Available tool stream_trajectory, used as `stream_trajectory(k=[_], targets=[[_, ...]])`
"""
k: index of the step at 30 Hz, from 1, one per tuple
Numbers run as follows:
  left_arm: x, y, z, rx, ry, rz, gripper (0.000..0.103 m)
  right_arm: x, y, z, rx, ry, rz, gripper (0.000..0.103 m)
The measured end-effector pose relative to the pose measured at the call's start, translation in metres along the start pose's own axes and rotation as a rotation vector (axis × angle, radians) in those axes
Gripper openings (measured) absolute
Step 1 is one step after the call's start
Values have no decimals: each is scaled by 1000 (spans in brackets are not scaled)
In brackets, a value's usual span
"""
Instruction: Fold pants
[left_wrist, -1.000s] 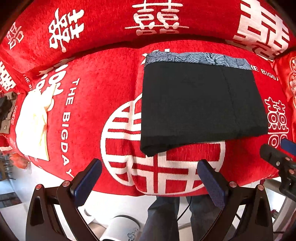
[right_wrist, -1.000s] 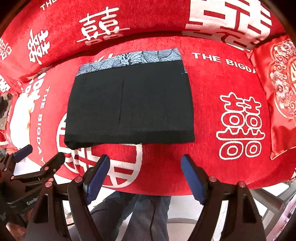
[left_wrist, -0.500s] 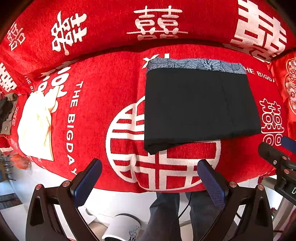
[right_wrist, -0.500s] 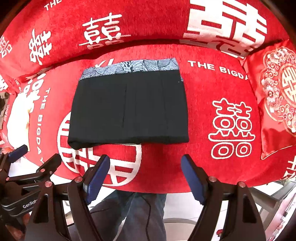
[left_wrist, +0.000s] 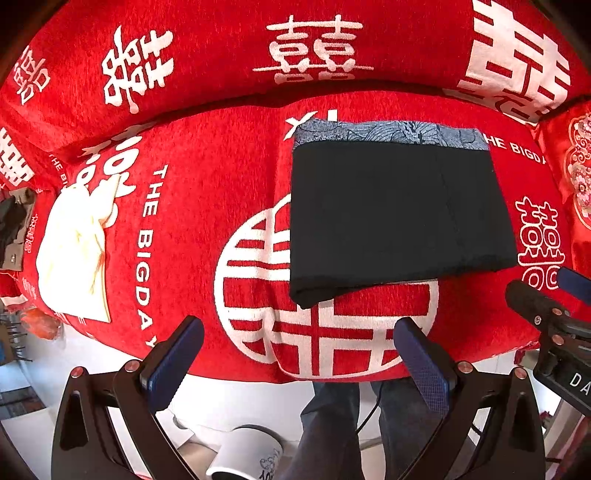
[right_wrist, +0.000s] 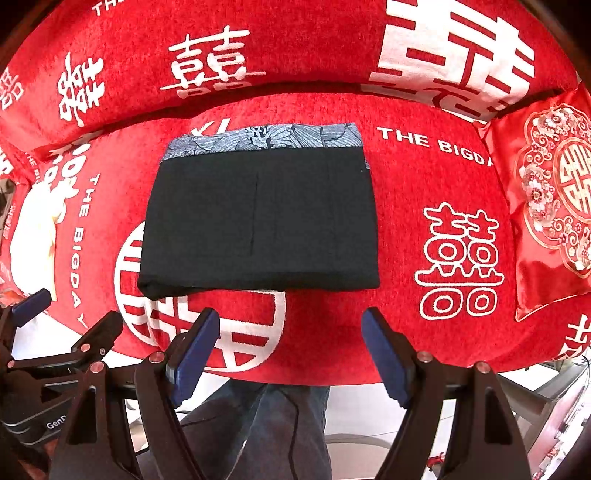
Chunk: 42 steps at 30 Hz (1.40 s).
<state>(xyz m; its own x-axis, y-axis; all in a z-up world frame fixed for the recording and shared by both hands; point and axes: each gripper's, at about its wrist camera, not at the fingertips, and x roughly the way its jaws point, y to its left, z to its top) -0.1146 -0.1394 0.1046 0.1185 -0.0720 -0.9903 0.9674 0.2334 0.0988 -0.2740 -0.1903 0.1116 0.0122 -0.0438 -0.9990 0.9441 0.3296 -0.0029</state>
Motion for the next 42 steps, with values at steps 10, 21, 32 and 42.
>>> stream_trajectory(k=[10, 21, 32, 42], targets=[[-3, -1, 1, 8, -8, -7, 103, -2, 2, 2, -7, 3, -9, 82], [-3, -2, 1, 5, -8, -10, 103, -2, 3, 2, -13, -2, -15, 82], [-5, -3, 1, 12, -13, -12, 103, -2, 1, 3, -14, -2, -17, 82], [-6, -4, 2, 21, -20, -5, 103, -2, 0, 4, -15, 1, -16, 82]])
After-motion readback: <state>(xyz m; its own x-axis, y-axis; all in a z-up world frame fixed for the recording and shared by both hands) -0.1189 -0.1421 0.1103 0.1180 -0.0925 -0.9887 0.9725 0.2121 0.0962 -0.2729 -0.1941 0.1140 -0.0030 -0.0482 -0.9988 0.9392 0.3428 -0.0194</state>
